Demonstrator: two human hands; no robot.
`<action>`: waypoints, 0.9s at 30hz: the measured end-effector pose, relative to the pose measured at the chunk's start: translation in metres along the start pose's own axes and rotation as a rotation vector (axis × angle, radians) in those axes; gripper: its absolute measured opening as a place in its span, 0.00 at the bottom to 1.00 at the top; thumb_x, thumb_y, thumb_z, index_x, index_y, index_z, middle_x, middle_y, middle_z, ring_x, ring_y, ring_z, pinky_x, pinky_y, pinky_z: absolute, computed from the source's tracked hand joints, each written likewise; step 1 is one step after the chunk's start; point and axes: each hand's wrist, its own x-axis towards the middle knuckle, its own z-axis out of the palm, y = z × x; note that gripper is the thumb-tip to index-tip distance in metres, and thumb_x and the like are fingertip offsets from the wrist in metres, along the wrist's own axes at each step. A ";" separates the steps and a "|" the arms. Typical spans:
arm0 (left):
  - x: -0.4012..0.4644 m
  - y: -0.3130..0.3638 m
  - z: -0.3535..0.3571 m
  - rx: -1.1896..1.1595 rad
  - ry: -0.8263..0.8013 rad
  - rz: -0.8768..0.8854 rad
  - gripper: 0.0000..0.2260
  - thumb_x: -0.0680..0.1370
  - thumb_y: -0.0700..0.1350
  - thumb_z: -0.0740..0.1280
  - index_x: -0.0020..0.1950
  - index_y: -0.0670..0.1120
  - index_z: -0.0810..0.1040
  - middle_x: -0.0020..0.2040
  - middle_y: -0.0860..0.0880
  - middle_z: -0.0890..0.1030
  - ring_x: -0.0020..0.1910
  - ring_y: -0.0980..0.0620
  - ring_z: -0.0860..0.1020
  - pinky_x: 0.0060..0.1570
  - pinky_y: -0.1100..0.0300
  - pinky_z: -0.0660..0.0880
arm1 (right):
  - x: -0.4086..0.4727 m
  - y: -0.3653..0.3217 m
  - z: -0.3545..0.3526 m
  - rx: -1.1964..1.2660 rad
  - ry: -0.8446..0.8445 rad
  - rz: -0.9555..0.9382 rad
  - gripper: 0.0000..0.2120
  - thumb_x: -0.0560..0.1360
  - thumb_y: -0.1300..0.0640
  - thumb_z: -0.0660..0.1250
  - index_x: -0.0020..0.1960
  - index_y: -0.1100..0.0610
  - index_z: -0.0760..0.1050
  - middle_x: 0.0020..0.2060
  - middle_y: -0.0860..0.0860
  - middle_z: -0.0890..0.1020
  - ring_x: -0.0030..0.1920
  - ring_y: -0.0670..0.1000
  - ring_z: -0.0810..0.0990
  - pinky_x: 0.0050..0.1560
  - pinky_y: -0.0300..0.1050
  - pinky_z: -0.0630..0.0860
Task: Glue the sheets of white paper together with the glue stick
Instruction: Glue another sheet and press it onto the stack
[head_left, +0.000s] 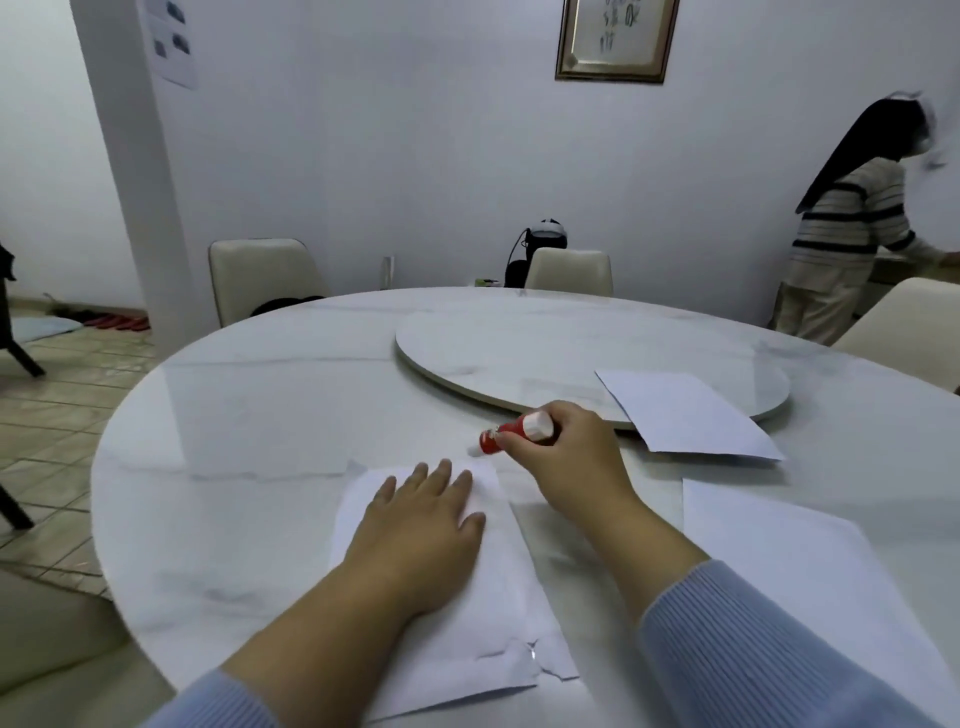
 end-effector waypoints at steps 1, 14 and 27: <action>0.000 0.000 0.000 -0.003 0.001 0.002 0.25 0.81 0.54 0.46 0.78 0.52 0.48 0.79 0.52 0.46 0.77 0.53 0.44 0.76 0.52 0.42 | -0.001 0.002 0.003 0.055 0.009 0.012 0.09 0.69 0.55 0.72 0.43 0.60 0.79 0.31 0.44 0.80 0.28 0.39 0.73 0.28 0.28 0.66; 0.002 0.001 -0.001 0.030 -0.014 -0.004 0.24 0.81 0.49 0.45 0.78 0.50 0.47 0.79 0.51 0.46 0.78 0.52 0.45 0.75 0.52 0.42 | -0.011 0.000 -0.002 0.016 -0.190 -0.057 0.06 0.71 0.54 0.65 0.42 0.57 0.71 0.35 0.47 0.78 0.33 0.47 0.70 0.39 0.46 0.69; 0.000 0.003 -0.003 0.057 -0.038 -0.001 0.24 0.82 0.50 0.44 0.78 0.51 0.47 0.79 0.51 0.46 0.78 0.52 0.45 0.76 0.52 0.43 | -0.027 -0.015 -0.065 0.344 -0.985 0.122 0.06 0.61 0.63 0.66 0.37 0.58 0.79 0.31 0.55 0.78 0.29 0.53 0.73 0.29 0.38 0.72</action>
